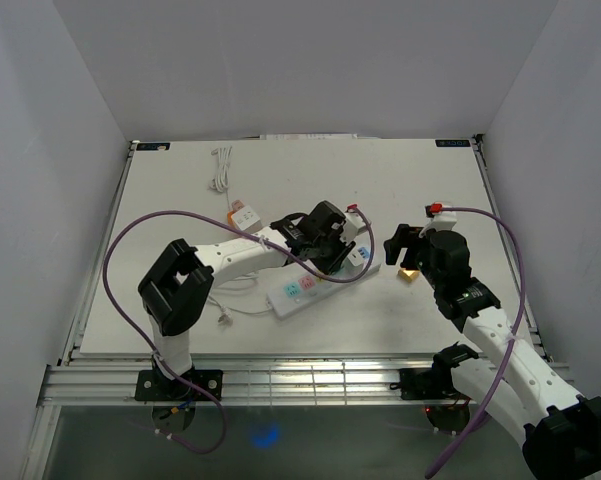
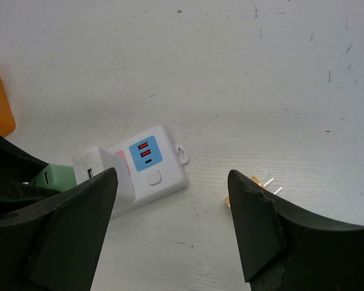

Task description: Insert the plug

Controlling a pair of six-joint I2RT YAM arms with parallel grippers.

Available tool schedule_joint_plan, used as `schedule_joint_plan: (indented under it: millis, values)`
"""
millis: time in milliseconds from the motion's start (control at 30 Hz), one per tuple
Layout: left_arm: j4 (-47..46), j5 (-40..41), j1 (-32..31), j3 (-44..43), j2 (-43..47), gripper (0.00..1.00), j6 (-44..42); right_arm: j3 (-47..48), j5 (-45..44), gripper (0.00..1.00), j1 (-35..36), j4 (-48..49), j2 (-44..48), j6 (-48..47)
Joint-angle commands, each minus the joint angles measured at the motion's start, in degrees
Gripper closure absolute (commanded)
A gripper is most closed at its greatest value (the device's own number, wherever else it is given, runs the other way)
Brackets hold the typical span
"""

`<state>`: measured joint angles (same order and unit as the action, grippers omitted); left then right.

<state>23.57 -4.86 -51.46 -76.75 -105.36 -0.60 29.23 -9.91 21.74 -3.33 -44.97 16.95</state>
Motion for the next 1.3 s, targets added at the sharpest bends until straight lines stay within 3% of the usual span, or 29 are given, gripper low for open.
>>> schedule_joint_plan:
  millis: [0, 800, 1267]
  values:
    - [1.7, 0.9, -1.2, -1.7, -1.4, 1.0, -1.9, 0.4, 0.7, 0.21, -0.6, 1.8, 0.7, -0.5]
    - [12.8, 11.7, -5.0, -10.8, -10.4, 1.0, -4.5, 0.9, 4.8, 0.21, -2.9, 1.1, -1.1, 0.4]
    - [14.7, 3.6, -5.1, -11.4, -15.1, 1.0, -3.2, 0.0, 7.6, 0.21, -5.6, 1.0, -2.4, 1.1]
